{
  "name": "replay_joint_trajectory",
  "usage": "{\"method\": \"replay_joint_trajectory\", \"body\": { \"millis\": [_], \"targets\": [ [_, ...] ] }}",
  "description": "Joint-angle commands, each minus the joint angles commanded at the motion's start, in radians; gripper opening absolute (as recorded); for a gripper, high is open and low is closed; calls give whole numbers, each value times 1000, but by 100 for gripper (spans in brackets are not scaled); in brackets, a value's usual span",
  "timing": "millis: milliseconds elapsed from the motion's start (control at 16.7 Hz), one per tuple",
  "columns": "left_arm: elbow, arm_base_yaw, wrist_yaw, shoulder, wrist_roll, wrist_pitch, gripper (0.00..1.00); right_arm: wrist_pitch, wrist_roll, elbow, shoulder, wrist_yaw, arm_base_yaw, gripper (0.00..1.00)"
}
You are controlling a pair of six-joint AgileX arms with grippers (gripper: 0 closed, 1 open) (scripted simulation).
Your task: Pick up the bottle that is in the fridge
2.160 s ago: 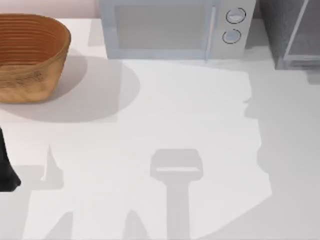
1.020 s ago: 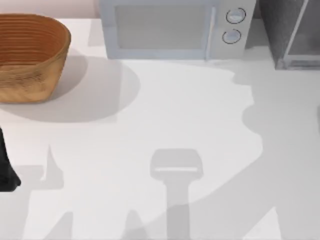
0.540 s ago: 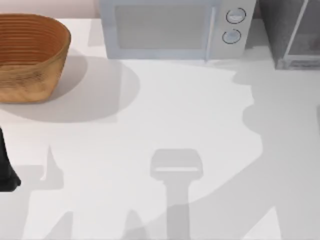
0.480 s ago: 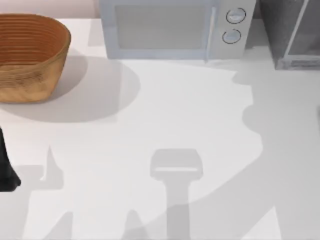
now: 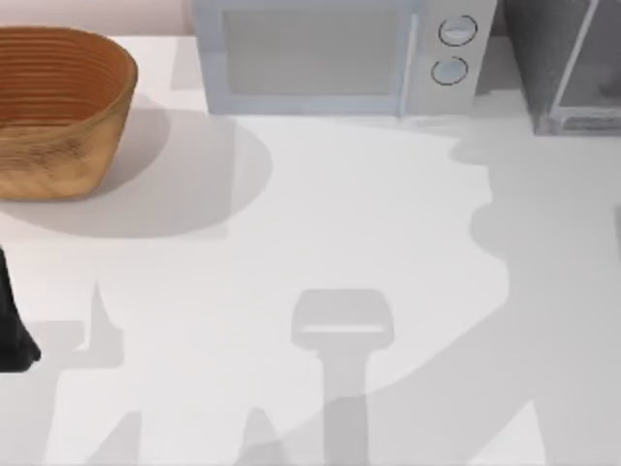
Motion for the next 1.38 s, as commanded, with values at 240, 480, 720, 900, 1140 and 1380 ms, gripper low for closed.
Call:
{"method": "replay_joint_trajectory", "body": {
  "millis": [240,480,720,900,1140,1380],
  "targets": [
    [0,0,0,0,0,0,100,0,0,0,0,0,0,0],
    [0,0,0,0,0,0,100,-3,1,0,-3,0,-3,0],
    [0,0,0,0,0,0,100,-79,4,19,-61,-1,-2,0],
    [0,0,0,0,0,0,100,-146,3,39,-107,-2,-3,0],
    [0,0,0,0,0,0,100,-165,2,45,-121,-2,-3,0],
    [0,0,0,0,0,0,100,-148,4,2,-149,-7,-8,0]
  ]
}}
